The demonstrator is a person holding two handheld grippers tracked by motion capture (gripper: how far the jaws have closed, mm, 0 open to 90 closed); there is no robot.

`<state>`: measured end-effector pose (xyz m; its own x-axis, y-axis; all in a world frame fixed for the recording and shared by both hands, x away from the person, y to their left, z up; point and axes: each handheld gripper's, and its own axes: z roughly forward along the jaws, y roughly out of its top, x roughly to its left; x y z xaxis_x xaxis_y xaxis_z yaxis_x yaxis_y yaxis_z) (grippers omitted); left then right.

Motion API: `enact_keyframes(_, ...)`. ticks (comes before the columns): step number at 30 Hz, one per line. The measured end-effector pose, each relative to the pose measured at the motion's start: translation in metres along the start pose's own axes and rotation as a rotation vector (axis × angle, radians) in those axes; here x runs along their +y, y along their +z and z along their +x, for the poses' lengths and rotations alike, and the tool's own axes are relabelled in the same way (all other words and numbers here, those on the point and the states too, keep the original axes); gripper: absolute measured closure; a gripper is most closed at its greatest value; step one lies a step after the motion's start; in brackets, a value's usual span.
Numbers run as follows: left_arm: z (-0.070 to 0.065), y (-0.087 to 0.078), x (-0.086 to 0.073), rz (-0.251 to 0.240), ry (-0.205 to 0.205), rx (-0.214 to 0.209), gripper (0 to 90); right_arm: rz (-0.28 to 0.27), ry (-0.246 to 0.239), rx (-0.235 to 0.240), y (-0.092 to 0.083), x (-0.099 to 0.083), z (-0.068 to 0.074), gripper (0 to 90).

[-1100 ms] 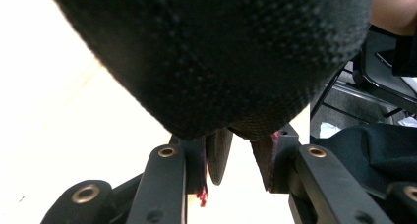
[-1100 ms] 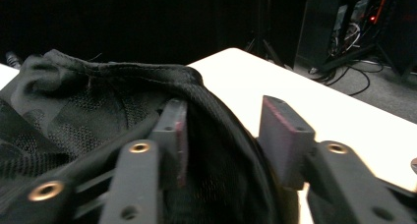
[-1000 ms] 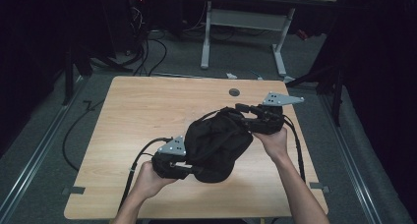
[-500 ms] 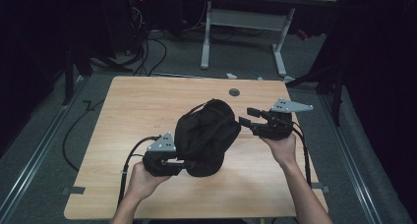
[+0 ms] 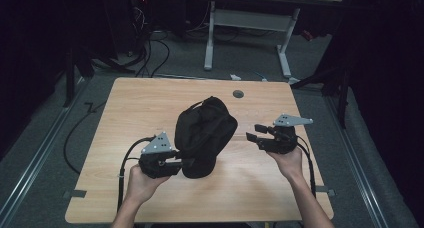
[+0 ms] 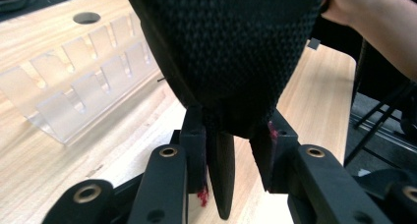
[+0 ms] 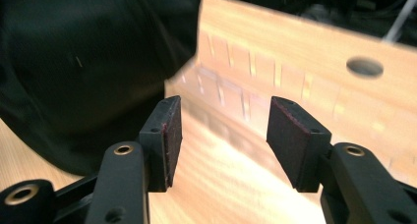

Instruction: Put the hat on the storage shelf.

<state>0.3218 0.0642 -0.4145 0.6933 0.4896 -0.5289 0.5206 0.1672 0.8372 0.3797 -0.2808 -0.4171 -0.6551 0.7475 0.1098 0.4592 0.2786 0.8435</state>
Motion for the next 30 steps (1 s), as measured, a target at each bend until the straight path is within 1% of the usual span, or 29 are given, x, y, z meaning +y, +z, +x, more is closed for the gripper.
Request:
enact_keyframes(2,-0.001,-0.001,0.001,-0.01,0.005,0.003,70.2,-0.003,0.015,-0.004,0.001,-0.008,-0.002,47.2)
enact_keyframes(3,-0.002,-0.001,0.001,-0.014,0.008,0.008,70.5,0.012,0.024,-0.005,0.001,-0.012,-0.003,47.0)
enact_keyframes(5,-0.003,0.0,0.001,-0.016,0.014,0.014,71.0,0.018,0.03,-0.017,0.003,-0.02,-0.005,47.2)
enact_keyframes(6,-0.003,0.0,0.002,-0.016,0.016,0.018,71.1,0.035,0.038,-0.019,0.004,-0.024,-0.006,47.0)
enact_keyframes(7,-0.003,0.0,0.002,-0.02,0.016,0.02,71.2,0.051,0.037,-0.03,0.006,-0.028,-0.007,47.1)
enact_keyframes(8,-0.003,0.0,0.002,-0.024,0.014,0.02,71.2,0.05,0.038,-0.039,0.007,-0.032,-0.007,47.2)
enact_keyframes(9,-0.003,0.0,0.003,-0.029,0.009,0.018,71.2,0.063,0.048,-0.042,0.009,-0.037,-0.008,46.9)
enact_keyframes(10,-0.003,-0.001,0.003,-0.039,0.007,0.017,71.2,0.077,0.052,-0.05,0.01,-0.041,-0.009,47.0)
enact_keyframes(11,-0.003,-0.001,0.004,-0.047,0.004,0.019,71.1,0.074,0.051,-0.062,0.011,-0.046,-0.01,47.0)
enact_keyframes(13,-0.003,-0.003,0.006,-0.06,0.006,0.023,71.1,0.092,0.071,-0.069,0.014,-0.056,-0.012,46.9)
enact_keyframes(17,-0.003,-0.005,0.009,-0.091,0.01,0.035,71.1,0.126,0.092,-0.103,0.019,-0.074,-0.015,46.7)
enact_keyframes(22,-0.002,-0.008,0.014,-0.142,0.003,0.059,71.0,0.168,0.089,-0.172,0.026,-0.093,-0.018,45.5)
enact_keyframes(23,-0.002,-0.008,0.015,-0.157,-0.004,0.066,71.0,0.168,0.089,-0.184,0.027,-0.095,-0.017,45.3)
enact_keyframes(26,0.0,-0.01,0.018,-0.183,-0.002,0.085,71.0,0.184,0.076,-0.213,0.031,-0.101,-0.018,44.6)
enact_keyframes(27,0.001,-0.01,0.02,-0.191,-0.003,0.09,71.0,0.189,0.079,-0.221,0.032,-0.103,-0.017,44.2)
enact_keyframes(29,0.002,-0.011,0.023,-0.206,0.001,0.101,71.0,0.195,0.067,-0.236,0.034,-0.106,-0.018,43.6)
enact_keyframes(30,0.002,-0.011,0.024,-0.215,0.001,0.106,71.1,0.189,0.063,-0.244,0.035,-0.108,-0.017,43.2)
